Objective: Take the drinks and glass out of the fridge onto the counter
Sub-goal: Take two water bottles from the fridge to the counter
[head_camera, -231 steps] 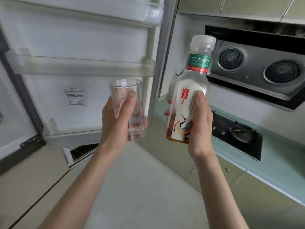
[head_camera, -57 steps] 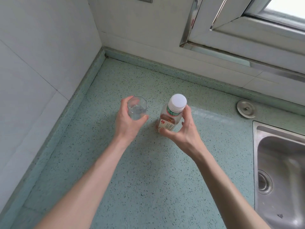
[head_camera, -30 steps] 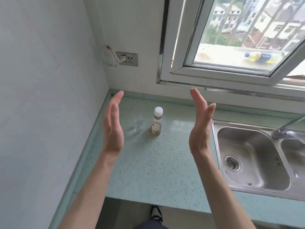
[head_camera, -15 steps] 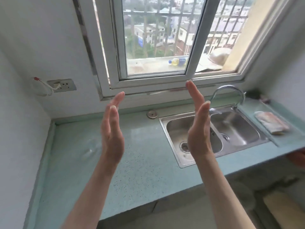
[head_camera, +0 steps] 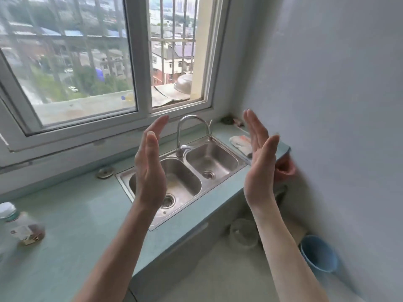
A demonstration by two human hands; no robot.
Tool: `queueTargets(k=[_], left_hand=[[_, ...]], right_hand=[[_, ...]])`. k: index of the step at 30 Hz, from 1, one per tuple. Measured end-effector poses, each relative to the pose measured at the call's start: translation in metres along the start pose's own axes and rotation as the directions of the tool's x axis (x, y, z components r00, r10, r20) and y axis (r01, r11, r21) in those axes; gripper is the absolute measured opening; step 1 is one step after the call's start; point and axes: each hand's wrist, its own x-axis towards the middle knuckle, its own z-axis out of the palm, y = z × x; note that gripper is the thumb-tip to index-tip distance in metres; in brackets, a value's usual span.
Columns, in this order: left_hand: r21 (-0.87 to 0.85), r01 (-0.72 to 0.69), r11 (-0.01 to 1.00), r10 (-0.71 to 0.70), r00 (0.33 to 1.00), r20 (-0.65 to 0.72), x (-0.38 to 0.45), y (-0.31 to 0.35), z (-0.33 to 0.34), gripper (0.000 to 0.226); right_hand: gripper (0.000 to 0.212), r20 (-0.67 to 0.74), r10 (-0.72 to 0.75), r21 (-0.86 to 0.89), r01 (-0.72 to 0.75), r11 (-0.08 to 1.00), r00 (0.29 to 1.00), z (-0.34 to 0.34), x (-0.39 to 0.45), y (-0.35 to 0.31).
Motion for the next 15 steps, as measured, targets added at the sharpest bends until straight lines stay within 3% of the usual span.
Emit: queueTargets(k=[6, 10, 15], left_hand=[[-0.124, 0.000, 0.992, 0.011, 0.996, 0.087, -0.017, 0.017, 0.118, 0.060], [-0.179, 0.003, 0.984, 0.027, 0.986, 0.167, -0.036, 0.028, 0.188, 0.063], [-0.224, 0.018, 0.974, 0.039, 0.968, 0.247, -0.055, 0.036, 0.262, 0.058]], right_hand=[[0.085, -0.098, -0.037, -0.048, 0.032, 0.998, 0.995, -0.110, 0.010, -0.005], [0.073, -0.191, -0.039, -0.108, 0.018, 0.994, 0.981, -0.177, 0.017, -0.003], [0.067, -0.266, 0.005, -0.045, -0.018, 0.999, 0.964, -0.247, 0.015, -0.011]])
